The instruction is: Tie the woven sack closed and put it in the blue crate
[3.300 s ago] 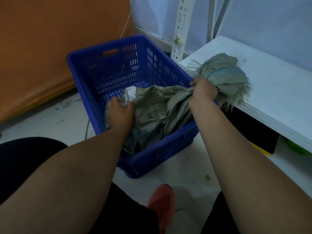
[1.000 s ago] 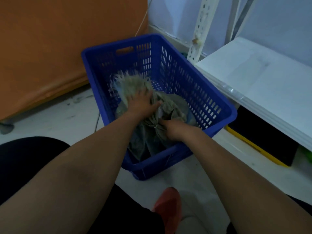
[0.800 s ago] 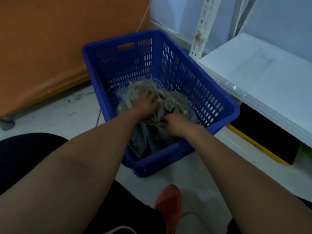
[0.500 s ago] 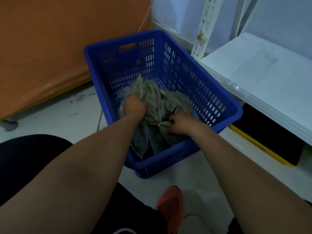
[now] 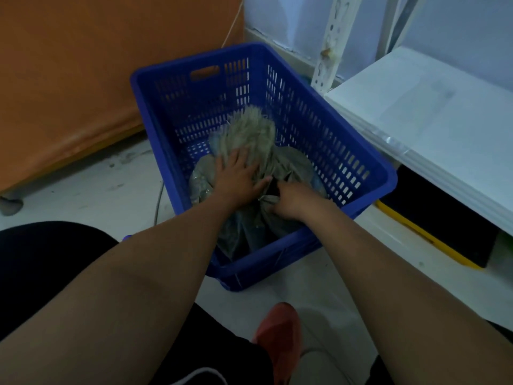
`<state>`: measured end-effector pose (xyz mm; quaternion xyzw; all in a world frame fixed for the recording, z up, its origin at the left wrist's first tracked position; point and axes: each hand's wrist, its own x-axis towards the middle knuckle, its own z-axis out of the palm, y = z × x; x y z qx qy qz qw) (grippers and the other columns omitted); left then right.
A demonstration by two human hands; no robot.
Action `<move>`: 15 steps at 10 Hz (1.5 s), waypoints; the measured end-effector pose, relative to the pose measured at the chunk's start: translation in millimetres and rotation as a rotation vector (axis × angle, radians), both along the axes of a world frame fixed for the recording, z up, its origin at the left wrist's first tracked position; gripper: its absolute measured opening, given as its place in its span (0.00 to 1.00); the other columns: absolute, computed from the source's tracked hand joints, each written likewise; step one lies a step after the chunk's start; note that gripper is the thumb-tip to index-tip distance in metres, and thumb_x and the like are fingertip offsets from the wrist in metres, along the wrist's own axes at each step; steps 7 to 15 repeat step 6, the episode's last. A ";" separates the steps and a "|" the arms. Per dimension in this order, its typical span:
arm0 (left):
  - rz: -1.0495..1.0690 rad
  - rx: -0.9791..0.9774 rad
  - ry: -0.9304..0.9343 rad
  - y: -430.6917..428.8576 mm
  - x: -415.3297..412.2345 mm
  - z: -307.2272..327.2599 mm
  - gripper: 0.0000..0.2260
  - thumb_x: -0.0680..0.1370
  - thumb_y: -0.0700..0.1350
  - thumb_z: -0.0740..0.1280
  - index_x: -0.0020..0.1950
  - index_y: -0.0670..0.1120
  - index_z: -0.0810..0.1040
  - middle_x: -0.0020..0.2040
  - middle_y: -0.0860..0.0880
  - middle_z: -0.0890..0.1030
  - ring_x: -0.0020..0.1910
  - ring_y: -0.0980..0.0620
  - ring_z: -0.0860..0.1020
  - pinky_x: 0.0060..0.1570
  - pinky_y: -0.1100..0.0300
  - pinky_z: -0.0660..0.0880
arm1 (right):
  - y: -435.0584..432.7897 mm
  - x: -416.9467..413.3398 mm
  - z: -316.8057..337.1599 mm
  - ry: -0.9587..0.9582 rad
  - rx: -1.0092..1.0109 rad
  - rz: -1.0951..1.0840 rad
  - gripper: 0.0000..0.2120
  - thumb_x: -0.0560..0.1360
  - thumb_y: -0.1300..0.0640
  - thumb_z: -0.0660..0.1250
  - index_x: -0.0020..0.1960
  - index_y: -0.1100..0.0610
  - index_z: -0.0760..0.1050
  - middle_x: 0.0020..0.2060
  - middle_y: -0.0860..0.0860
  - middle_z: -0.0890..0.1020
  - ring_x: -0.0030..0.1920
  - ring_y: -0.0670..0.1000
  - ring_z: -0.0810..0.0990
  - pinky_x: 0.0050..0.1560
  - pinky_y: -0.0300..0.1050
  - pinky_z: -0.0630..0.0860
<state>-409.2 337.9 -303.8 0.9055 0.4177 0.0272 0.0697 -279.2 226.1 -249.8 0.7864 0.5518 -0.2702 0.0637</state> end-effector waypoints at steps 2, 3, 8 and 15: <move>0.018 0.045 -0.147 0.5 4.0 0.7 0.26 0.84 0.59 0.48 0.81 0.54 0.57 0.82 0.45 0.52 0.81 0.42 0.49 0.75 0.36 0.48 | 3.2 7.8 -8.8 0.047 -0.147 -0.109 0.48 0.77 0.35 0.62 0.83 0.54 0.39 0.82 0.58 0.49 0.81 0.61 0.52 0.79 0.60 0.56; 0.015 -0.065 -0.011 5.3 -0.9 -13.0 0.22 0.85 0.54 0.49 0.79 0.50 0.61 0.80 0.43 0.59 0.78 0.40 0.56 0.74 0.43 0.55 | 7.0 5.9 -12.8 0.083 -0.281 -0.111 0.40 0.82 0.44 0.58 0.83 0.55 0.38 0.81 0.59 0.56 0.77 0.61 0.63 0.75 0.53 0.64; 0.059 -0.169 -0.302 22.3 8.5 40.2 0.24 0.83 0.56 0.48 0.76 0.50 0.67 0.79 0.43 0.62 0.79 0.42 0.56 0.76 0.37 0.53 | -2.2 14.0 10.7 0.159 0.139 -0.184 0.20 0.83 0.49 0.55 0.69 0.57 0.74 0.65 0.57 0.78 0.60 0.56 0.76 0.63 0.48 0.73; 0.059 -0.169 -0.302 22.3 8.5 40.2 0.24 0.83 0.56 0.48 0.76 0.50 0.67 0.79 0.43 0.62 0.79 0.42 0.56 0.76 0.37 0.53 | -2.2 14.0 10.7 0.159 0.139 -0.184 0.20 0.83 0.49 0.55 0.69 0.57 0.74 0.65 0.57 0.78 0.60 0.56 0.76 0.63 0.48 0.73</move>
